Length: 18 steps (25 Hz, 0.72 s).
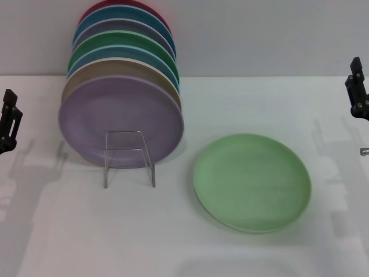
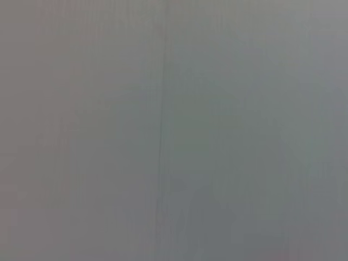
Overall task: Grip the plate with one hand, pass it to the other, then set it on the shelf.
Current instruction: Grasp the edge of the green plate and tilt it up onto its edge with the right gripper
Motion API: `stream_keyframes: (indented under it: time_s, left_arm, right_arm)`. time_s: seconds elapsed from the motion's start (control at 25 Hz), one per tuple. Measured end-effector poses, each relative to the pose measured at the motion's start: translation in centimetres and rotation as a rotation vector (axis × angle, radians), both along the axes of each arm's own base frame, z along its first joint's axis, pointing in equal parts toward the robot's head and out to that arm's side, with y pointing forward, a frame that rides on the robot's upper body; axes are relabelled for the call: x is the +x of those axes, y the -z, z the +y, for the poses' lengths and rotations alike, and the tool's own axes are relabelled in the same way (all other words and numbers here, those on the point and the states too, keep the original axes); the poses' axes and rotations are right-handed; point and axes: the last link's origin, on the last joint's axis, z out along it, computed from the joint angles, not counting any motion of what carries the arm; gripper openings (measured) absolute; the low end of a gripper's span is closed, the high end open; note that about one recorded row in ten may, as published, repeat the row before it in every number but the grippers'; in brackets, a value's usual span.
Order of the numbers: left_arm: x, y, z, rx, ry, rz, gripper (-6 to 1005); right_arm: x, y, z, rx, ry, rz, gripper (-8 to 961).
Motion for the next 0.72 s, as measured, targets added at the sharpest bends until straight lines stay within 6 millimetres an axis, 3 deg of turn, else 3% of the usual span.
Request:
stream_keyframes:
  time_s: [0.2,0.52,0.72]
  left_arm:
    - [-0.1,0.0,-0.2,0.001,-0.004,-0.004,669]
    - [-0.5,0.1,-0.8,-0.002,-0.014,-0.006,670]
    - [-0.6,0.1,-1.0,-0.001,-0.019,-0.008,670]
  right_arm:
    - [0.2,-0.2,-0.1,0.014,0.007,-0.027,607]
    - [-0.7,-0.8,0.6,0.16,0.084,-0.291,608]
    - [-1.5,-1.5,1.4,0.213,0.114,-0.27,606]
